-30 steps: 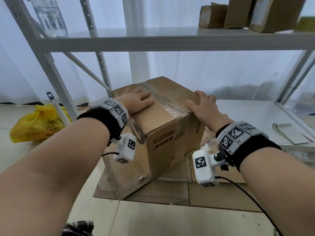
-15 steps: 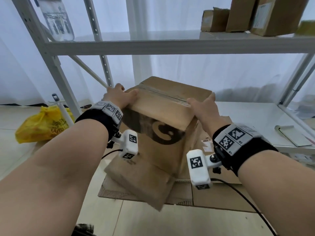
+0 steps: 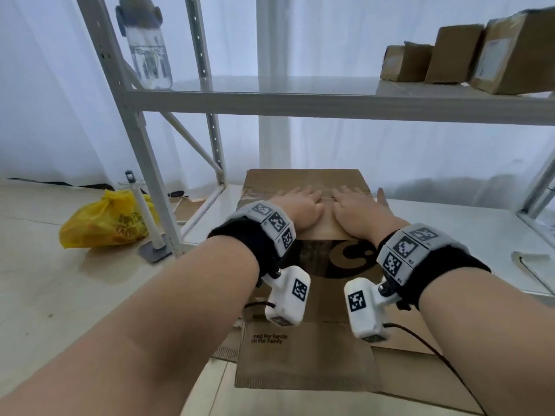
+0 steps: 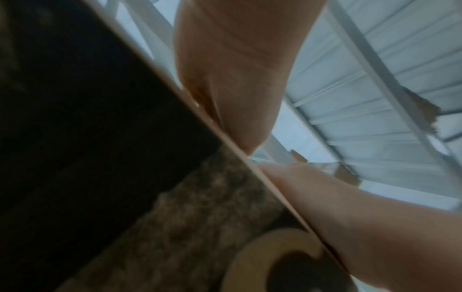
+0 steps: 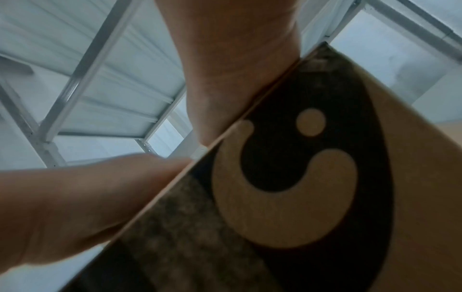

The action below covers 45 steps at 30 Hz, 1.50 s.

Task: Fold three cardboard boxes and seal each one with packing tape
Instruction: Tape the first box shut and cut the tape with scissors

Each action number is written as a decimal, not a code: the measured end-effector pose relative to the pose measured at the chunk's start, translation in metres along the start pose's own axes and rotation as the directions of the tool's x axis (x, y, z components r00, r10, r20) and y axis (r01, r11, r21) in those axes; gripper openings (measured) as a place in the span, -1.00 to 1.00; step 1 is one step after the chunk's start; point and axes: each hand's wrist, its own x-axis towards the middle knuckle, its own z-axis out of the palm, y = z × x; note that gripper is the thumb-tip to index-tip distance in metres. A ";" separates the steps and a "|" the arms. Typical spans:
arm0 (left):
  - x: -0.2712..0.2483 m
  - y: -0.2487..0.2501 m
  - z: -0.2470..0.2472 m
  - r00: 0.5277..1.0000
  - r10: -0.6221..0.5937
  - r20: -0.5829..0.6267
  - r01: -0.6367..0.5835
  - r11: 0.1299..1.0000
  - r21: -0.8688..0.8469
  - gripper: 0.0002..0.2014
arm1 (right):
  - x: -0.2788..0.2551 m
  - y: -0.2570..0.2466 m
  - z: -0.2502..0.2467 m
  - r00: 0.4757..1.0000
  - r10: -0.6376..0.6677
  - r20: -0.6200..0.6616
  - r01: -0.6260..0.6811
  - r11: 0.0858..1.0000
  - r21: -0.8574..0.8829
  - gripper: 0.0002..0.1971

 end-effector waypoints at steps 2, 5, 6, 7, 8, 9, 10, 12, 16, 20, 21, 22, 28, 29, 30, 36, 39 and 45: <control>0.005 -0.006 0.003 0.999 -0.031 0.042 0.032 0.999 -0.025 -0.47 | 0.002 0.004 0.001 1.000 0.023 0.010 -0.023 1.000 -0.013 -0.47; 0.002 -0.041 0.005 0.988 -0.152 -0.001 0.152 0.987 -0.057 -0.43 | 0.005 0.008 0.003 0.999 0.023 0.029 -0.022 1.000 -0.019 -0.46; 0.000 -0.057 0.004 0.979 -0.203 -0.023 0.201 0.976 -0.088 -0.41 | 0.006 0.007 0.003 0.999 0.020 0.027 -0.020 1.000 -0.015 -0.46; -0.003 -0.072 0.005 0.970 -0.243 -0.032 0.236 0.962 -0.133 -0.40 | 0.007 0.006 0.003 1.000 0.017 0.025 -0.016 1.000 -0.007 -0.46; -0.008 -0.085 0.005 0.964 -0.263 -0.030 0.252 0.947 -0.198 -0.39 | 0.008 0.006 0.003 1.000 0.005 0.021 -0.005 1.000 -0.002 -0.47; -0.013 -0.092 0.005 0.964 -0.264 -0.023 0.248 0.928 -0.278 -0.40 | 0.009 0.006 0.004 1.000 -0.003 0.020 0.003 1.000 0.010 -0.47; -0.019 -0.097 0.007 0.965 -0.261 -0.024 0.234 0.901 -0.364 -0.41 | 0.008 0.006 0.004 1.000 -0.014 0.012 0.014 1.000 0.026 -0.47; -0.026 -0.100 0.012 0.960 -0.277 -0.031 0.216 0.809 -0.546 -0.44 | 0.009 0.010 0.006 0.999 -0.016 -0.037 0.019 0.996 0.082 -0.51; -0.028 -0.102 0.022 0.934 -0.357 -0.023 0.203 0.581 -0.788 -0.46 | 0.005 0.016 0.003 0.975 0.183 -0.129 -0.147 0.957 0.252 -0.53; -0.039 -0.099 0.022 0.902 -0.424 0.084 0.242 0.336 -0.910 -0.72 | 0.002 0.022 0.000 0.964 0.260 -0.055 -0.183 0.801 0.570 -0.47; -0.043 -0.096 0.021 0.900 -0.427 0.090 0.245 0.324 -0.914 -0.73 | 0.000 0.024 0.000 0.961 0.276 -0.029 -0.195 0.747 0.635 -0.45; -0.049 -0.094 0.021 0.896 -0.433 0.097 0.249 0.310 -0.917 -0.72 | -0.003 0.026 -0.002 0.957 0.288 -0.013 -0.200 0.696 0.690 -0.39; -0.082 -0.078 0.006 0.806 -0.591 -0.039 0.208 0.345 -0.915 -0.43 | -0.030 0.024 -0.020 0.937 0.348 -0.044 -0.161 0.540 0.826 -0.24; -0.090 -0.076 -0.002 0.791 -0.604 -0.091 0.192 0.387 -0.902 -0.35 | -0.037 0.020 -0.027 0.937 0.339 -0.078 -0.121 0.526 0.842 -0.27; -0.098 -0.073 -0.012 0.784 -0.602 -0.151 0.170 0.443 -0.880 -0.32 | -0.044 0.016 -0.036 0.943 0.315 -0.107 -0.078 0.522 0.849 -0.30; -0.152 -0.053 -0.068 0.768 -0.434 -0.471 -0.051 0.691 -0.721 -0.37 | -0.086 0.000 -0.091 0.949 0.224 -0.221 0.070 0.535 0.842 -0.03; -0.165 -0.045 -0.070 0.756 -0.423 -0.500 -0.161 0.621 -0.767 -0.44 | -0.100 -0.001 -0.104 0.947 0.223 -0.230 0.108 0.453 0.885 -0.17; -0.168 -0.036 -0.049 0.713 -0.634 -0.299 -0.140 0.289 -0.947 0.17 | -0.122 0.019 -0.079 0.961 0.033 -0.275 0.212 0.552 0.806 -0.04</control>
